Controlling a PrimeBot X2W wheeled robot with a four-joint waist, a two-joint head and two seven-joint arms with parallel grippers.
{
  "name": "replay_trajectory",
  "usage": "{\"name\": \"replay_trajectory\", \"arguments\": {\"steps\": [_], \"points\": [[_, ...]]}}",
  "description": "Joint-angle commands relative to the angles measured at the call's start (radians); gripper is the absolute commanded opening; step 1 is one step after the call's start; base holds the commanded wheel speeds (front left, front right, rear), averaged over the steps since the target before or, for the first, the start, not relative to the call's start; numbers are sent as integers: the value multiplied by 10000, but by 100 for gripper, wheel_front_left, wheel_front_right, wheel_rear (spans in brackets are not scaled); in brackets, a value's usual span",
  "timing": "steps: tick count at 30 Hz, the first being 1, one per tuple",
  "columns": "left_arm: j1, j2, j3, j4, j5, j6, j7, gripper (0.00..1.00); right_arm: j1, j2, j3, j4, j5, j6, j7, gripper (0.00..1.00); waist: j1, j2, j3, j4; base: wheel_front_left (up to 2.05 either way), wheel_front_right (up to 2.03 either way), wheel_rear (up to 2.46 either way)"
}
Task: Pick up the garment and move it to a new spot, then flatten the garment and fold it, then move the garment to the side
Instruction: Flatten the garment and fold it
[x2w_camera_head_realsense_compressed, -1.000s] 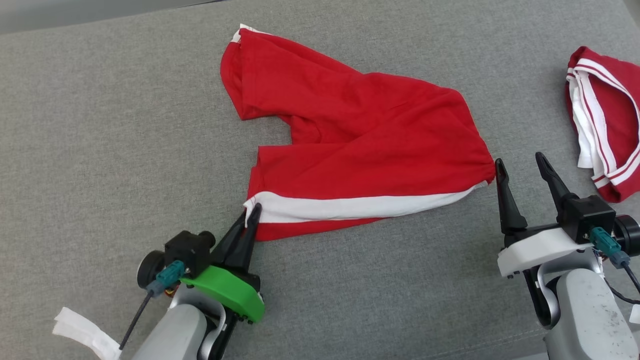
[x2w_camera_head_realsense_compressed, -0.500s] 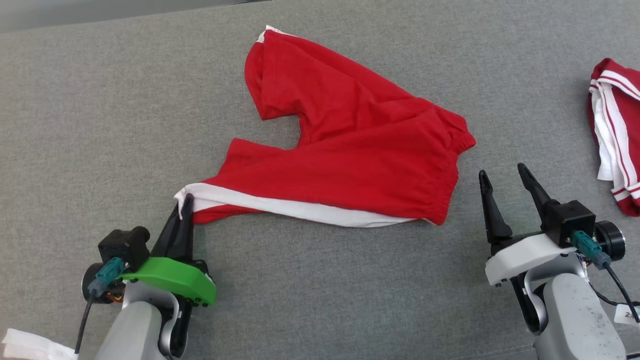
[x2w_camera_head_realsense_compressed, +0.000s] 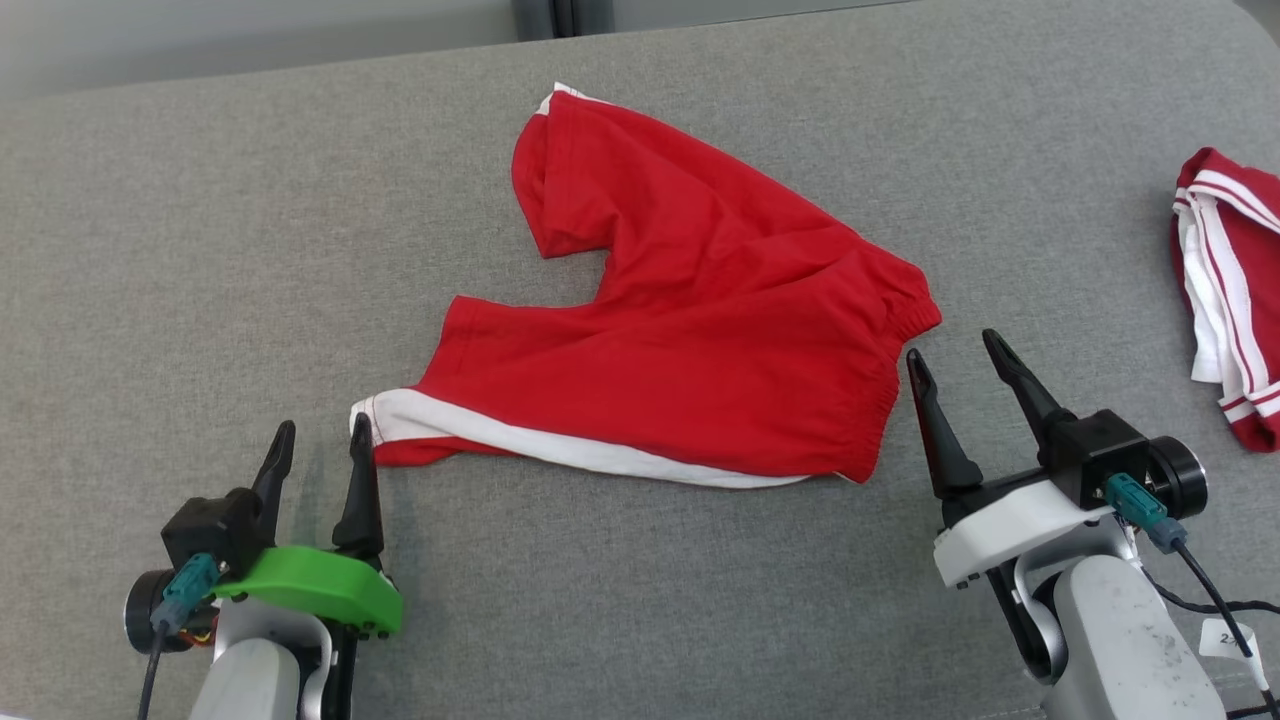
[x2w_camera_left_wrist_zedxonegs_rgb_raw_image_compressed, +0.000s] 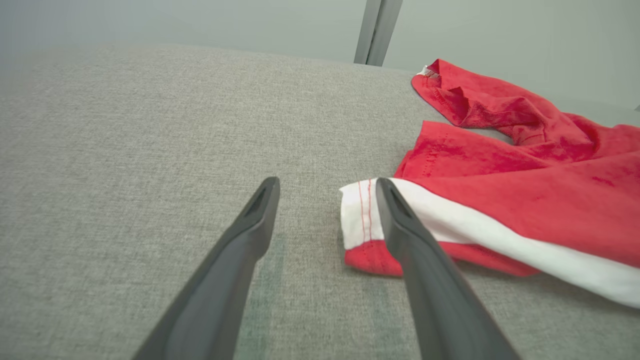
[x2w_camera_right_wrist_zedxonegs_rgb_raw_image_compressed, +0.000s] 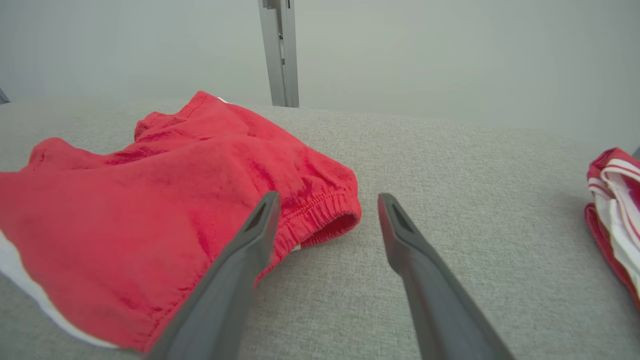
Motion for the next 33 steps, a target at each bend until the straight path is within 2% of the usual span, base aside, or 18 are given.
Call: {"name": "replay_trajectory", "arguments": {"steps": [1, 12, 18, 22, 23, 24, 25, 28, 33], "points": [[252, -23, 146, -143, 188, 34, 5, 100, 219, -34, 58, -112, 116, -17, -47, 100, 0, -1, -229, 39, 0, 0, 0], [1344, -363, 448, -571, 711, 34, 5, 100, 1041, -39, 1160, 746, 1233, -17, -47, 100, 0, -1, -906, 337, 0, 0, 0], [1231, -429, 348, -763, 730, 34, 5, 100, 780, -39, 1260, 1324, 2033, -17, -45, 100, 0, -1, -764, 592, 0, 0, 0], [1071, -409, 224, -880, 643, 34, 5, 100, 378, -40, 1264, 1695, 2168, -17, -47, 100, 0, -1, -598, 788, 0, 0, 0], [1034, -403, 175, -905, 618, 34, 5, 100, 268, -40, 1239, 1701, 2172, -17, -47, 52, 0, -1, -553, 841, 0, 0, 0], [995, -388, 127, -937, 582, 34, 5, 100, 123, -37, 1205, 1625, 2144, -17, -45, 35, 0, -1, -494, 913, 0, 0, 0], [975, -368, 84, -969, 548, 34, 5, 100, 37, -35, 1144, 1546, 2122, -17, -47, 0, 0, -1, -446, 968, 0, 0, 0], [911, -309, -2, -1078, 492, 34, 5, 100, -312, -40, 859, 1360, 1825, -17, -45, 0, 0, -1, -234, 1161, 0, 0, 0], [758, -209, -204, -1045, 350, 34, 5, 100, -1273, -40, 445, 1837, 1057, -17, -45, 0, 0, -1, 96, 1448, 0, 0, 0]]}}
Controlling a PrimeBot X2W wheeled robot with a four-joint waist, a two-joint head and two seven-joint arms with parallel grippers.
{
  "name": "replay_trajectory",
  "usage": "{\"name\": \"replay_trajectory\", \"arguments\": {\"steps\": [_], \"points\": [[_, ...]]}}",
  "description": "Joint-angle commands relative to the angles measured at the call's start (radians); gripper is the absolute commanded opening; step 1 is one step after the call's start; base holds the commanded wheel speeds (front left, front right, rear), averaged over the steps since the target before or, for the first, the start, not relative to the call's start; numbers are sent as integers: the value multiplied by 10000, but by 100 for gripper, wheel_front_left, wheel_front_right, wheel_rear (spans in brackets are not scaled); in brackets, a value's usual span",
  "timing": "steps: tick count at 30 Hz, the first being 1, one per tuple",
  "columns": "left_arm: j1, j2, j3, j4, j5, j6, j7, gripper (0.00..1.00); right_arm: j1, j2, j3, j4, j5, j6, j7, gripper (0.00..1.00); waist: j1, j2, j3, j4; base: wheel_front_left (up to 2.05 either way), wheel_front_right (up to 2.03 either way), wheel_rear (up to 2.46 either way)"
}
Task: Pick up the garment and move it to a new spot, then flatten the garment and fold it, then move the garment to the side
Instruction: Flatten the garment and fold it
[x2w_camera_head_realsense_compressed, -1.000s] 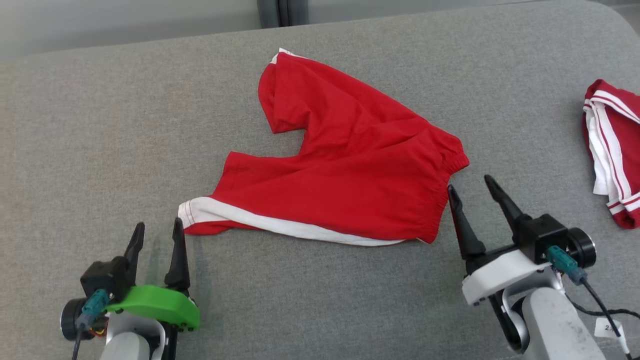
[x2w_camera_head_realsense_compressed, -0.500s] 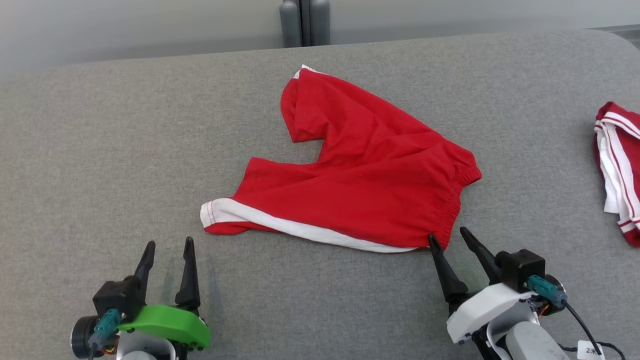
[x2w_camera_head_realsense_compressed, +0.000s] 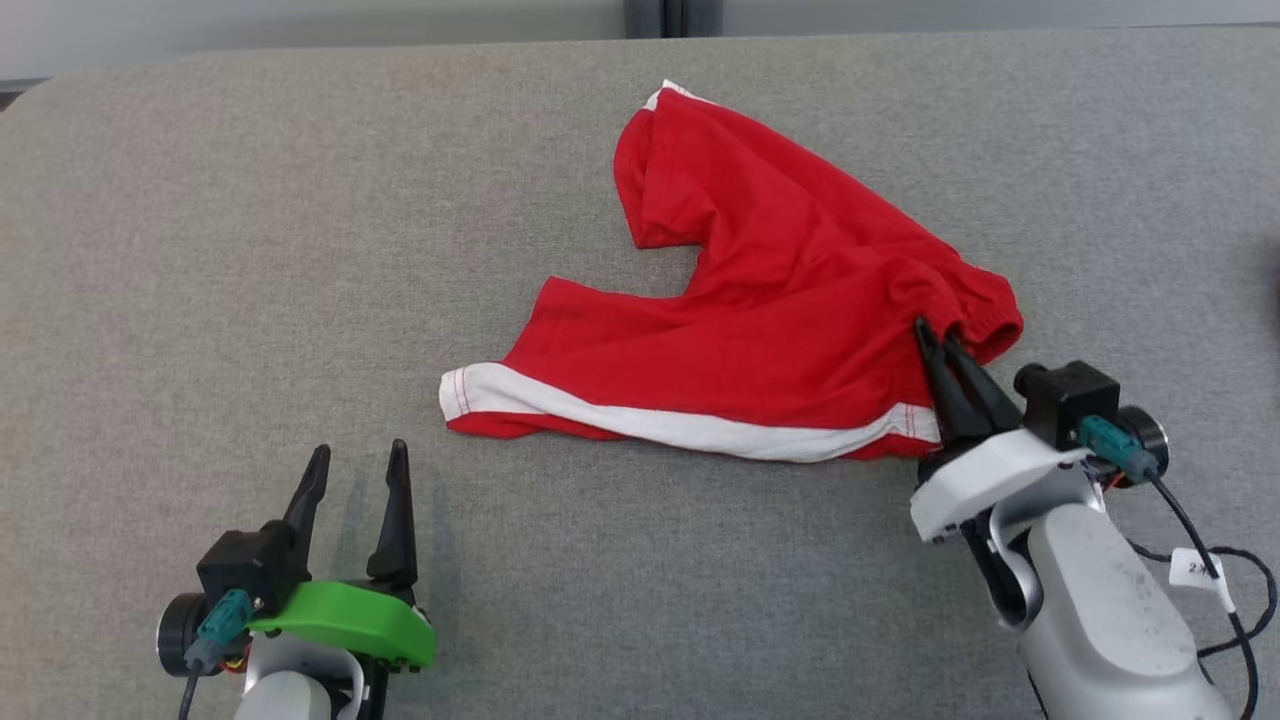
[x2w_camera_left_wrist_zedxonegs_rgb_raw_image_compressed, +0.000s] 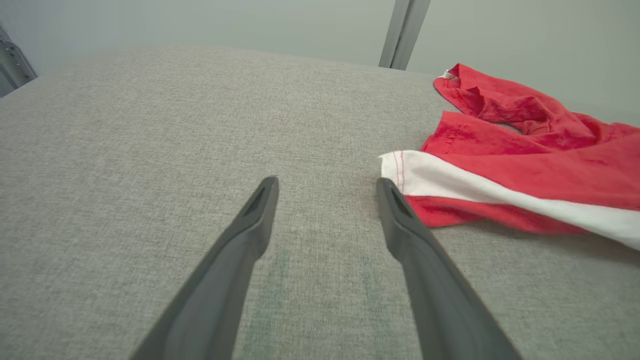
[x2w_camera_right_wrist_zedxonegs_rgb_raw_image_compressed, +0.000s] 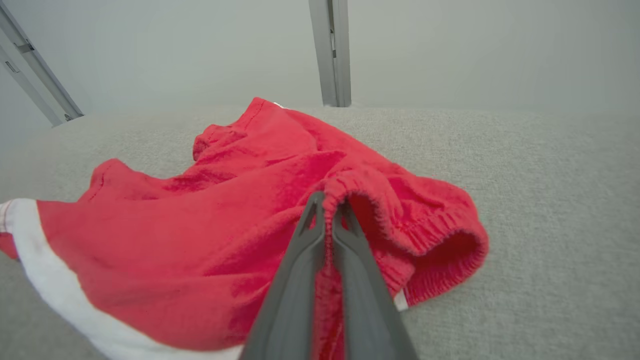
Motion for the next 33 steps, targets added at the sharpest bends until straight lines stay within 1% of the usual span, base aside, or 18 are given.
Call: {"name": "replay_trajectory", "arguments": {"steps": [1, 7, 9, 10, 11, 12, 15, 26, 33], "points": [[-219, 86, -72, -1, -53, 34, 3, 100, -277, -43, -134, 359, -267, -17, -43, 0, 0, 0, 295, 286, 0, 0, 0], [-371, 143, -400, 82, -190, 34, 4, 100, -1415, -43, -763, 2483, -1365, -17, -42, 0, 0, 0, 450, 523, 0, 0, 0], [-380, 127, -431, 125, -215, 34, 4, 100, -1611, -48, -911, 2899, -1504, -17, -30, 0, 0, 0, 381, 535, 0, 0, 0], [-372, 117, -433, 138, -207, 34, 4, 100, -1612, -45, -950, 3016, -1589, -17, -20, 35, 0, 0, 317, 506, 0, 0, 0], [-352, 111, -421, 137, -191, 34, 4, 100, -1577, -46, -992, 3031, -1582, -17, -20, 92, 0, 0, 263, 468, 0, 0, 0], [-308, 112, -376, 126, -160, 34, 4, 100, -1492, -49, -1020, 2956, -1481, -17, -22, 100, 0, 0, 176, 402, 0, 0, 0], [-118, 113, -298, 154, -74, 34, 4, 100, -1092, -55, -1208, 2459, -1382, -17, -22, 100, 0, 0, -102, 198, 0, 0, 0], [579, -43, 440, 15, 535, 34, 4, 100, 1164, -41, -1445, -324, -1324, -17, -23, 100, 0, 0, -1164, -633, 0, 0, 0], [1102, -73, 518, -212, 1313, 34, 4, 100, 2346, -40, -1123, -1183, -1180, -17, -23, 100, 0, 0, -1719, -857, 0, 0, 0]]}}
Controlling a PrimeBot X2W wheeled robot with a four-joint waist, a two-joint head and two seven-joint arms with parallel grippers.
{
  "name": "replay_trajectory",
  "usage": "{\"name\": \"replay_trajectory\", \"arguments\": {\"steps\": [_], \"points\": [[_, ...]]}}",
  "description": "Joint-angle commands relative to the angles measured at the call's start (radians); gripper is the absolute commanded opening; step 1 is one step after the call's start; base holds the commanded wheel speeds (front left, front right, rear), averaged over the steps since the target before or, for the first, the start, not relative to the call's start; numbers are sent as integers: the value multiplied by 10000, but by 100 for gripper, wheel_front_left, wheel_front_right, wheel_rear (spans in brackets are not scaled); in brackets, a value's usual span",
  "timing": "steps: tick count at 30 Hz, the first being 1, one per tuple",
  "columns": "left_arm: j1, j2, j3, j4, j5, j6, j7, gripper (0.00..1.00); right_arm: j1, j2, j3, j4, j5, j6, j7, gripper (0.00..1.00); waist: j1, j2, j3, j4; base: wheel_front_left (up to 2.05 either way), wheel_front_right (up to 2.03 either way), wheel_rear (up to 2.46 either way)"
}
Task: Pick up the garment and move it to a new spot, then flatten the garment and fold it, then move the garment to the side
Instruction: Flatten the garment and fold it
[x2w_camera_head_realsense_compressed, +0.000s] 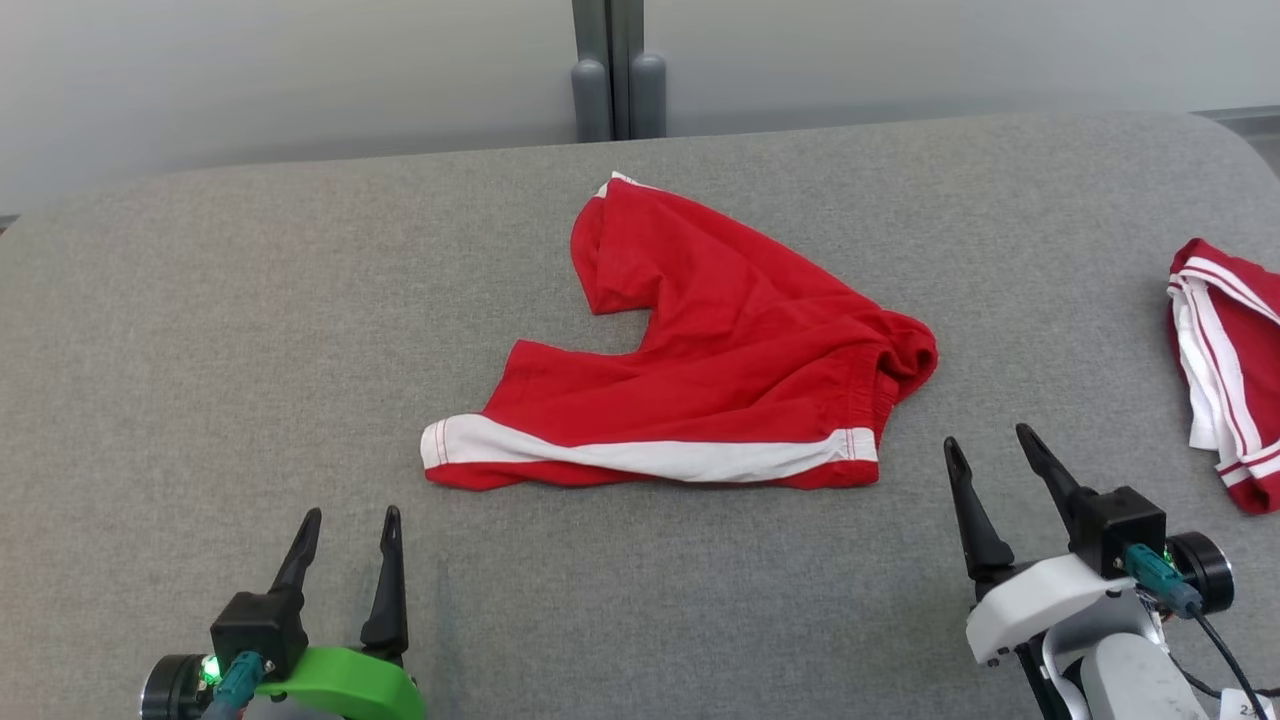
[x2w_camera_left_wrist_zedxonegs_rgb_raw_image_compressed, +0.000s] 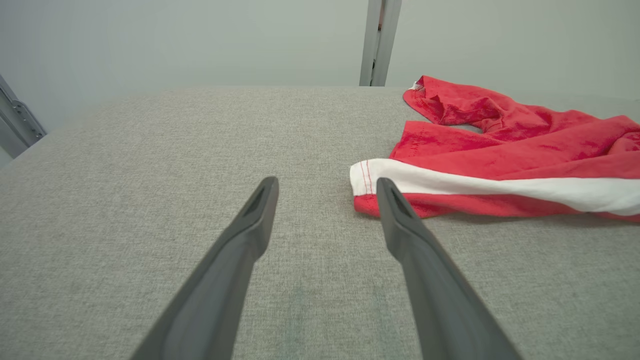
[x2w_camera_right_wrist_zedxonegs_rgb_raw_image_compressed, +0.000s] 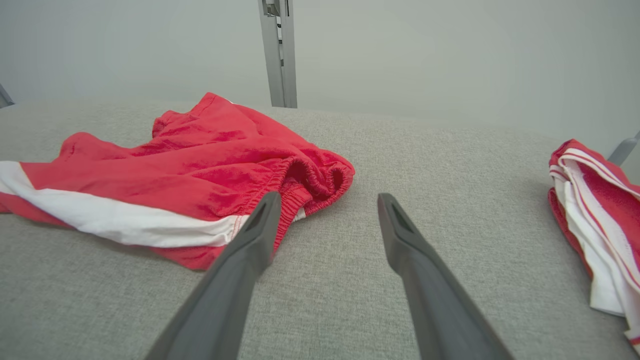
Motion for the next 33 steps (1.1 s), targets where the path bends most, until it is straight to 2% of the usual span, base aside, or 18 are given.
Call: {"name": "replay_trajectory", "arguments": {"steps": [1, 8, 14, 19, 26, 33], "points": [[259, 10, 49, -82, 188, 34, 4, 100, 304, -38, -36, -95, 277, -17, 2, 100, 0, 0, -402, -229, 0, 0, 0], [781, -124, 383, -347, 393, 34, 4, 100, 914, -38, -26, -165, 507, -17, 2, 100, 0, 0, -595, -278, 0, 0, 0], [712, -175, 393, -378, 412, 34, 4, 100, 804, -33, 13, -73, 356, -17, 2, 100, 0, 0, -510, -230, 0, 0, 0], [347, -190, 243, -434, 315, 34, 4, 100, 440, -36, 519, 40, 536, -17, 2, 100, 0, 0, -183, -114, 0, 0, 0], [-55, -56, -108, -412, 87, 34, 4, 100, -540, -35, 1523, 1012, 1494, -17, 3, 100, 0, 0, 514, 176, 0, 0, 0], [-297, 90, -193, -225, -228, 34, 4, 100, -1258, -33, 1777, 1848, 2102, -17, 2, 100, 0, 0, 948, 472, 0, 0, 0]]}}
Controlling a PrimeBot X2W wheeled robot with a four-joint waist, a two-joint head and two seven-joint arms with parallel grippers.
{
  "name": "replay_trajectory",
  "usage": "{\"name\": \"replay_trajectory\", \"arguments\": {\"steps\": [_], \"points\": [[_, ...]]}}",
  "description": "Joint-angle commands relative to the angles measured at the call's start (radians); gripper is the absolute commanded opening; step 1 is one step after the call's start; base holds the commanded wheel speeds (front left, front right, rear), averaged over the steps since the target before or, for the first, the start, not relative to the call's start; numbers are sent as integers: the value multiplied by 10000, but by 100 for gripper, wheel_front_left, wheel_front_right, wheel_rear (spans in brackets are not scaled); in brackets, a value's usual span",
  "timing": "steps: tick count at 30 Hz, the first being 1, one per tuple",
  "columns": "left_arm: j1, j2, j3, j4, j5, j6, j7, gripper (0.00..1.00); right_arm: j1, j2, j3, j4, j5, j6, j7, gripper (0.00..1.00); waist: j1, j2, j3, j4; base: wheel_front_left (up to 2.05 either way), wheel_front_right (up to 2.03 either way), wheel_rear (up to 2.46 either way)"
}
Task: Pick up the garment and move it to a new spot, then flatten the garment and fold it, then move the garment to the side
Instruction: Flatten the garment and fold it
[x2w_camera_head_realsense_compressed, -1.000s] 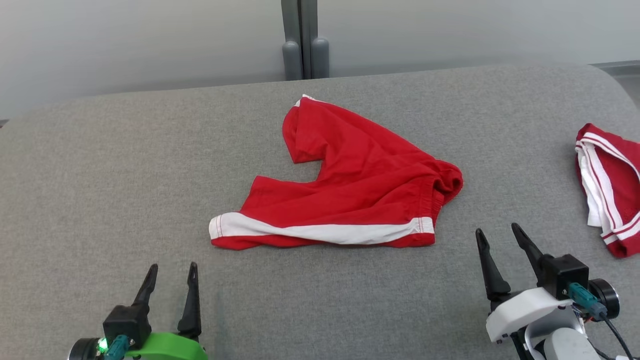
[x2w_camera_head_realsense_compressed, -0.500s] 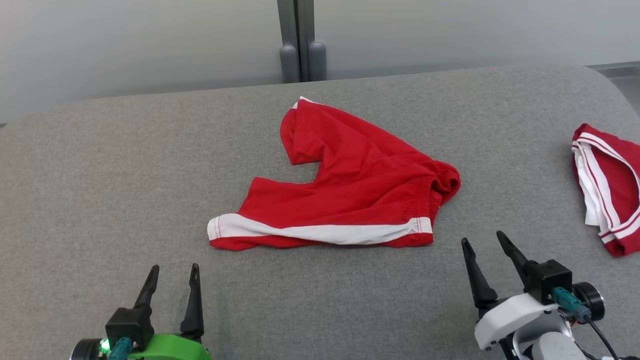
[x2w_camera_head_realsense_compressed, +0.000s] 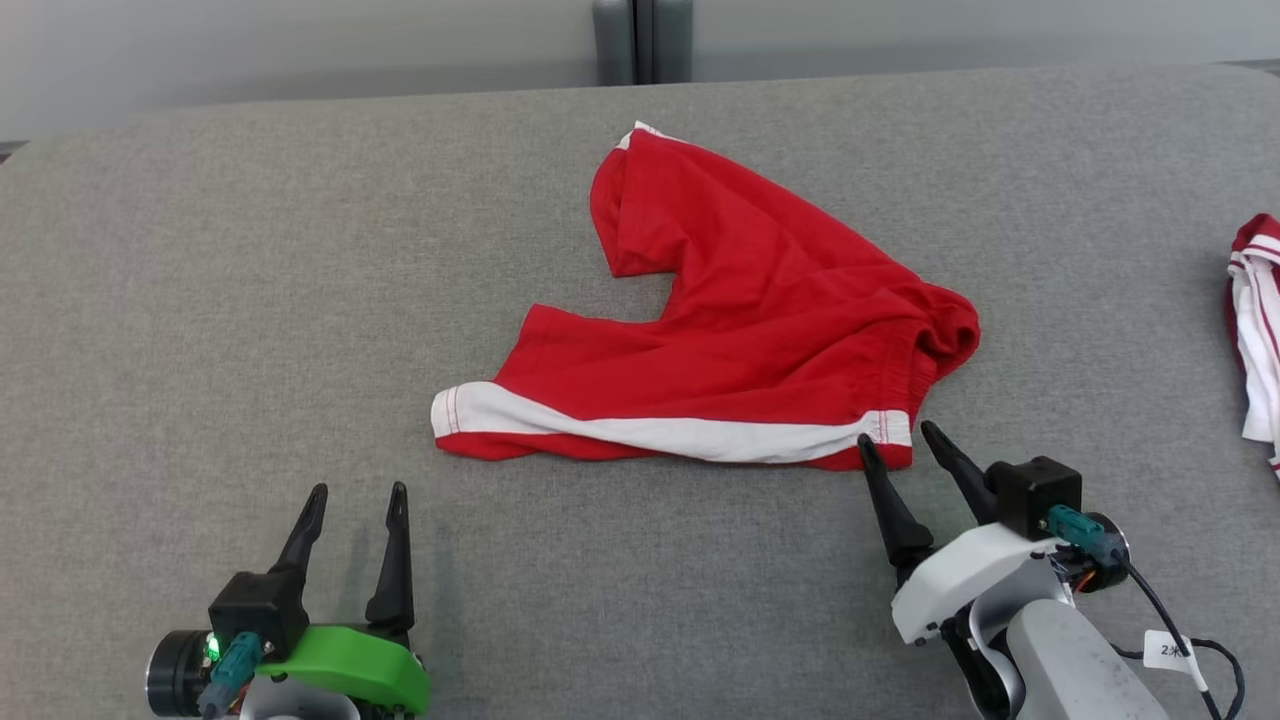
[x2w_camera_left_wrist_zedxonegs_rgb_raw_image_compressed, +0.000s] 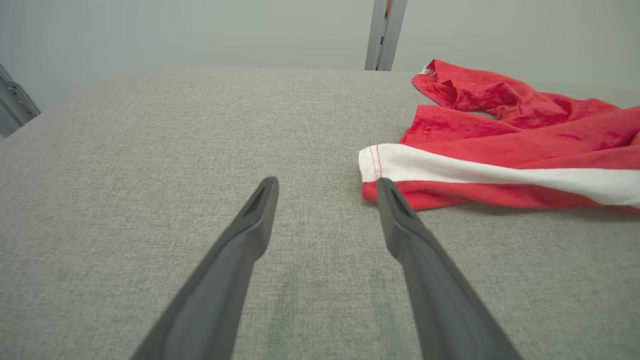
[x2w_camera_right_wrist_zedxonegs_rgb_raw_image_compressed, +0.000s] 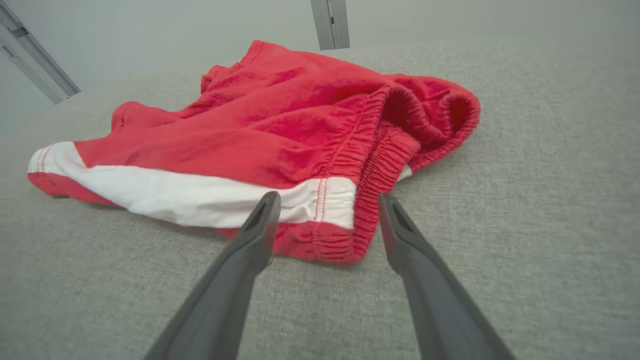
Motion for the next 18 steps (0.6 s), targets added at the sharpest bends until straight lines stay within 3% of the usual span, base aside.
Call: {"name": "replay_trajectory", "arguments": {"steps": [1, 13, 14, 15, 17, 18], "points": [[-169, 98, -4, 24, -83, 34, 4, 100, -140, -49, 52, 146, 139, -17, 2, 100, 0, 0, 221, 207, 0, 0, 0], [-387, 103, -86, 9, -197, 34, 4, 100, -457, -41, 249, 383, 794, -17, 2, 100, 0, 0, 416, 304, 0, 0, 0], [-405, 101, -97, 5, -209, 34, 4, 100, -462, -46, 273, 396, 818, -17, 2, 91, 0, 0, 426, 297, 0, 0, 0], [-415, 100, -106, 0, -218, 34, 4, 100, -466, -46, 293, 409, 835, -17, 2, 45, 0, 0, 436, 289, 0, 0, 0], [-430, 104, -126, -5, -243, 34, 4, 100, -476, -46, 303, 434, 873, -17, 2, 7, 0, 0, 454, 276, 0, 0, 0], [-437, 110, -138, -14, -251, 34, 4, 100, -484, -44, 304, 427, 872, -17, 2, 0, 0, 0, 467, 268, 0, 0, 0]]}}
